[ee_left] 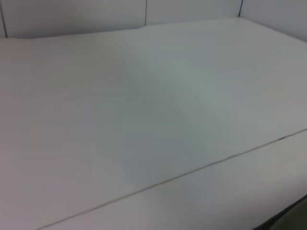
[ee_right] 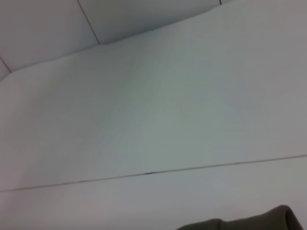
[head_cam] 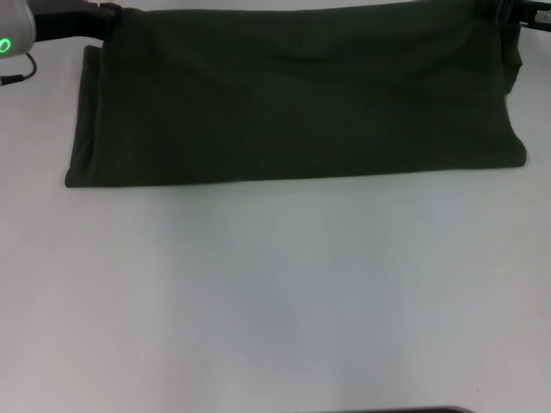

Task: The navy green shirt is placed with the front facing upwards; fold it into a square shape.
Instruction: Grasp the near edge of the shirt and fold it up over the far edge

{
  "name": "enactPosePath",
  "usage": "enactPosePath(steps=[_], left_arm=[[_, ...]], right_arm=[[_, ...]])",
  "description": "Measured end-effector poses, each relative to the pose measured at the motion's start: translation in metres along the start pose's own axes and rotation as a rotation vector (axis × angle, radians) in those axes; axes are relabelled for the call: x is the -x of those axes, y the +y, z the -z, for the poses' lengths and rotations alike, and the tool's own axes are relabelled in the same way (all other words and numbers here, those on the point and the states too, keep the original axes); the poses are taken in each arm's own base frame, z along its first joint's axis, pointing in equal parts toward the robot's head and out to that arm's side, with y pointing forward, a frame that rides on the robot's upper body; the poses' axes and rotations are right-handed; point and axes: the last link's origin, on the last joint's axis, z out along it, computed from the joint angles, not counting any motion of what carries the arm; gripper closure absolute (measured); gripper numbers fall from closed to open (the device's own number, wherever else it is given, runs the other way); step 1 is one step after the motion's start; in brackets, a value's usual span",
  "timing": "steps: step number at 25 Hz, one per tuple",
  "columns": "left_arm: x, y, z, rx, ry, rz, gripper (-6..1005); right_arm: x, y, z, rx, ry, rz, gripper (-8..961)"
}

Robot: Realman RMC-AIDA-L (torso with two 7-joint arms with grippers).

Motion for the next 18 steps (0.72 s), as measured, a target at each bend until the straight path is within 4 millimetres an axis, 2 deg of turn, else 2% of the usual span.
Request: enactPosePath(steps=[5,13,16,18], left_arm=[[0.006,0.003,-0.005,-0.048,0.002,0.006,953],[0.012,0.0,-0.01,-0.161,0.027,0.043,936],[0.013,-0.002,-0.011,-0.189,0.032,0.048,826],[0.013,-0.003,-0.011,-0.204,0.035,0.048,753]], right_arm=[[-0.001,0.002,-0.005,-0.027,-0.006,0.0,883],[-0.005,0.006,-0.013,-0.071,-0.012,0.004,791],[-0.006,0.005,-0.014,-0.088,-0.016,0.001,757],[-0.006,0.004,-0.014,-0.091,-0.019,-0.003,662]])
